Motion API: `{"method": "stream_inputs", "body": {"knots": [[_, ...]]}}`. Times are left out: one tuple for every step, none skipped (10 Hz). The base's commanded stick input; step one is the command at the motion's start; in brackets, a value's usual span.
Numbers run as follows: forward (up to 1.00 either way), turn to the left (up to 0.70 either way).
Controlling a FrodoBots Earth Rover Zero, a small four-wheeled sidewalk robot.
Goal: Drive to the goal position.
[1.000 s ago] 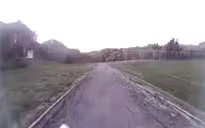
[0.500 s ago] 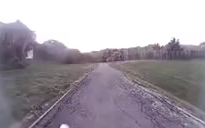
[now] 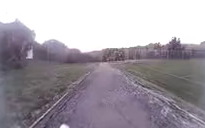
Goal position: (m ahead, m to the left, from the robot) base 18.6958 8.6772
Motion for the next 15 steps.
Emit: {"method": "stream_inputs", "body": {"knots": [[0.5,0.0],[0.5,0.0],[0.5,0.0],[0.5,0.0],[0.5,0.0],[0.5,0.0],[0.5,0.0],[0.5,0.0],[0.5,0.0],[0.5,0.0],[0.5,0.0],[0.5,0.0],[0.5,0.0],[0.5,0.0],[0.5,0.0]]}}
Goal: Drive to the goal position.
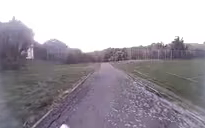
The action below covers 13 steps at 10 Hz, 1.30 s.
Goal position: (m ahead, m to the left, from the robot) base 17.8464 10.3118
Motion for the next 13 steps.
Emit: {"method": "stream_inputs", "body": {"knots": [[0.5,0.0],[0.5,0.0],[0.5,0.0],[0.5,0.0],[0.5,0.0],[0.5,0.0],[0.5,0.0],[0.5,0.0],[0.5,0.0],[0.5,0.0],[0.5,0.0],[0.5,0.0],[0.5,0.0]]}}
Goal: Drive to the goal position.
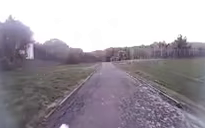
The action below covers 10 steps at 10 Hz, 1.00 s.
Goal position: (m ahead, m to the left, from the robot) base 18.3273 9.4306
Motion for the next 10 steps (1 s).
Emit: {"method": "stream_inputs", "body": {"knots": [[0.5,0.0],[0.5,-0.16],[0.5,-0.46],[0.5,-0.5],[0.5,-0.42],[0.5,-0.11],[0.5,0.0],[0.5,0.0],[0.5,0.0],[0.5,0.0]]}}
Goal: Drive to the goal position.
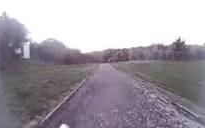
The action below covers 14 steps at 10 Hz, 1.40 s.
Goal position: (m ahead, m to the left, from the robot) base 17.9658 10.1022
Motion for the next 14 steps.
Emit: {"method": "stream_inputs", "body": {"knots": [[0.5,0.0],[0.5,0.0],[0.5,0.0],[0.5,0.0],[0.5,0.0],[0.5,0.0],[0.5,0.0],[0.5,0.0],[0.5,0.0],[0.5,0.0],[0.5,0.0],[0.5,0.0],[0.5,0.0],[0.5,-0.5]]}}
